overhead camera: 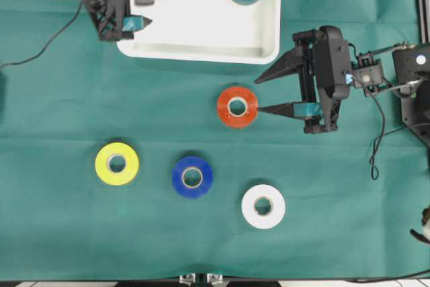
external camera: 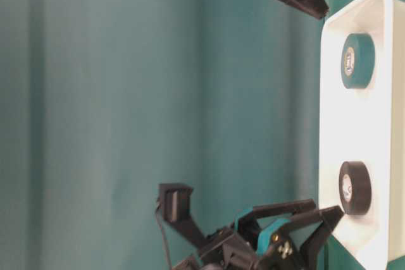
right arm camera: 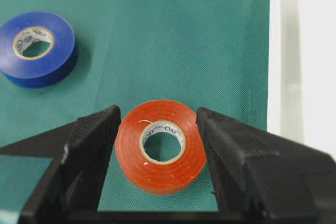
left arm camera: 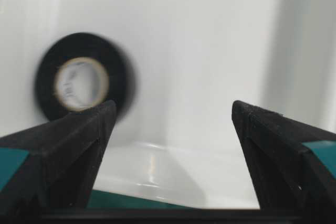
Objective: Put the tape alternately from left to right into the white case.
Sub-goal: 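Set the black roll in the tray's left side and release, then withdraw the left gripper back to the left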
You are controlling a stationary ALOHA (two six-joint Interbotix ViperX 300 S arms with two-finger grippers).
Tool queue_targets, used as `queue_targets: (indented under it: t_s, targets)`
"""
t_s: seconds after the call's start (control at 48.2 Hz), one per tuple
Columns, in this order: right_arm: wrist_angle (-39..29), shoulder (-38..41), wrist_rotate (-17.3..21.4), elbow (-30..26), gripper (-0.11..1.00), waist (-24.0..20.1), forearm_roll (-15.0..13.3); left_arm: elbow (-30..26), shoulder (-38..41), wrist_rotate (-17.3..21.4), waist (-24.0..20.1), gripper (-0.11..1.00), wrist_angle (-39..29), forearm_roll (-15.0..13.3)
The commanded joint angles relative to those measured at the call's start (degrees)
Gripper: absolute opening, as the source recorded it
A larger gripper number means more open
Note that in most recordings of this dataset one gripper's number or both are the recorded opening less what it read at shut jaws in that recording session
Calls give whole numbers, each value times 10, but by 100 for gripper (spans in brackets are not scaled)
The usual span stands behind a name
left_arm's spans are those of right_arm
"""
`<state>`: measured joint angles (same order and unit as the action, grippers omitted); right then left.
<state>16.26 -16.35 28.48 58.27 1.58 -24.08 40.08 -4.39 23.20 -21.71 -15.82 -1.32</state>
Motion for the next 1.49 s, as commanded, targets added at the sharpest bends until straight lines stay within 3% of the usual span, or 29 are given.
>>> queue_targets:
  t_s: [0.0,0.29,0.663,1.037,1.472]
  targets:
    - [3,-3,-1,-12,67,-1,-1,16,-32,-2,19,70,4,-2]
    - [3,-3,-1,-15,67,-1,0,50,-61,-9,82,70,4,-3]
    - [4,-4,0,-17,67,-1,1,63,-70,-91,153,70,24,-3]
    - [3,-3,2,-15,67,-1,2,75,-70,-95,210,70,73,-3]
    - [3,-3,2,-14,67,-1,3,92,-71,-95,229,70,121,-3]
